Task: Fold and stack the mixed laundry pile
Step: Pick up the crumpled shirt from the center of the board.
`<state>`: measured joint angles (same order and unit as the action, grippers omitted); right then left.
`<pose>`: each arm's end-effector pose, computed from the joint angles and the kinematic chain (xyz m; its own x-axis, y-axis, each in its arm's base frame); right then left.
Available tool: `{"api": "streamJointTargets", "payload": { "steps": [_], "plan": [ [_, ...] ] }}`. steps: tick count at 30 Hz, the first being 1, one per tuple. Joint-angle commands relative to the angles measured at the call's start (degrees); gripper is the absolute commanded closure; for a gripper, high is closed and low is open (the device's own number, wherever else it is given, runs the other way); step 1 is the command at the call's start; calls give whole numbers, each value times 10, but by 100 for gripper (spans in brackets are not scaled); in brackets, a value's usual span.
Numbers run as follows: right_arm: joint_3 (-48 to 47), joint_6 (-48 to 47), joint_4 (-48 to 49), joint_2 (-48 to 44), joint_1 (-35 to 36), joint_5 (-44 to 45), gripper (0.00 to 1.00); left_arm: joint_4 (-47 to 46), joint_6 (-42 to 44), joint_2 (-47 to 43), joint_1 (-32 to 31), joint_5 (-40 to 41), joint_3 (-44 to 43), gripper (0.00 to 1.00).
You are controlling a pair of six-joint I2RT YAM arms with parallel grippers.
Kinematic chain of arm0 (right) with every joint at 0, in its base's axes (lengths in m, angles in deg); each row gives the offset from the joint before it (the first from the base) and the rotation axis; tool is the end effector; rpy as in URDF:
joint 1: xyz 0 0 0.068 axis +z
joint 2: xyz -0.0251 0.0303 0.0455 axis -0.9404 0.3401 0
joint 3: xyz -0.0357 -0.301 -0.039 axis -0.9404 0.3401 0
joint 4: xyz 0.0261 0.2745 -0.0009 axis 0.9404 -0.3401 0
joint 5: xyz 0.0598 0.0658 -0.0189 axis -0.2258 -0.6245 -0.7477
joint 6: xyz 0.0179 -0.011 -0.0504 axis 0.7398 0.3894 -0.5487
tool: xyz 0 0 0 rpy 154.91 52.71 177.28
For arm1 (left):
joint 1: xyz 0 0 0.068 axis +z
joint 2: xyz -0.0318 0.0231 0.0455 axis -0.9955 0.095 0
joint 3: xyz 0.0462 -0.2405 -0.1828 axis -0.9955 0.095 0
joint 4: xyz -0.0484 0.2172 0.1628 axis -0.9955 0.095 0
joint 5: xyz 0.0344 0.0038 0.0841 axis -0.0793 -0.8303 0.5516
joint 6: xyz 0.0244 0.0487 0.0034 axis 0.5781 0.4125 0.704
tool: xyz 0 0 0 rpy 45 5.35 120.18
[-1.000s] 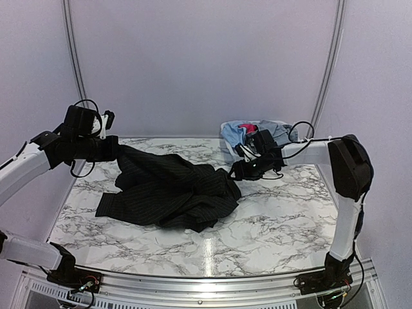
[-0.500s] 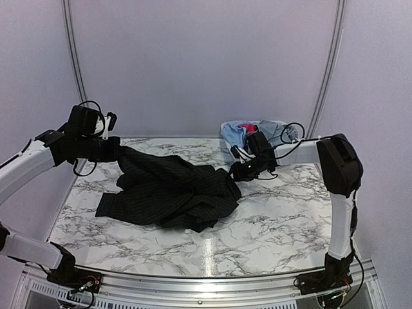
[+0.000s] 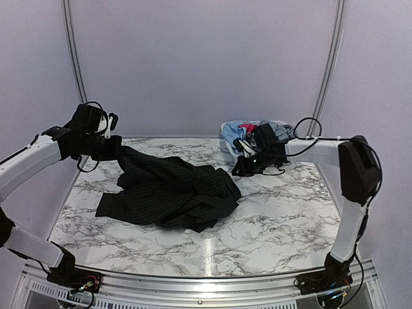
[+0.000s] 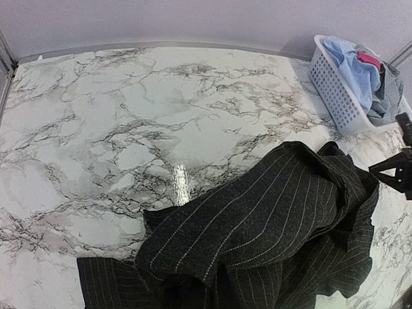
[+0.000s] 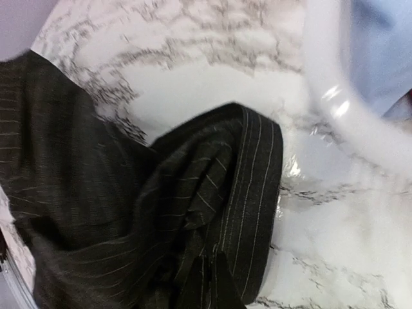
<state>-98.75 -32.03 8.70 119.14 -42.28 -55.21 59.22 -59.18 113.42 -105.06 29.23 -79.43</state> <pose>0.3867 0.2191 0.2097 -0.8270 -0.2091 -0.5219 -0.4574 0.7899 0.4084 0.2810 -0.1074 0.3524 -0.6450 -0.0484 -0.7627 0.2250 0.9417 -0.2500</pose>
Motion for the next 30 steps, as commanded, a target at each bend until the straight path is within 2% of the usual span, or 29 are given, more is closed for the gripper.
{"api": "streamJointTargets", "payload": {
  "steps": [1, 6, 9, 12, 16, 20, 25, 27, 30],
  "plan": [
    [10, 1, -4, -127, -16, 27, 100, -4, 13, 5, 5, -31, -48, 100],
    [72, -10, -11, -217, -30, 25, 100, -11, 29, -30, 4, -83, -56, 100],
    [97, -12, -4, -223, -40, -12, 100, -9, 52, -57, -1, -155, -47, 100],
    [93, -9, 8, -211, -39, -58, 100, -10, 78, -94, -49, -188, -35, 100],
    [70, -10, 18, -192, -38, -84, 77, -7, 59, -122, -181, -219, -8, 100],
    [26, -28, 4, -155, -40, -94, 53, 36, 41, -143, -343, -140, 56, 100],
    [-38, -31, -1, -85, -27, -122, 36, 93, 5, -137, -445, -64, 137, 100],
    [-71, -28, -4, -49, -13, -131, 32, 115, 2, -99, -472, -30, 128, 100],
    [-133, -32, -29, 23, 20, -135, 17, 125, -1, -34, -484, 2, 124, 100]
  ]
}}
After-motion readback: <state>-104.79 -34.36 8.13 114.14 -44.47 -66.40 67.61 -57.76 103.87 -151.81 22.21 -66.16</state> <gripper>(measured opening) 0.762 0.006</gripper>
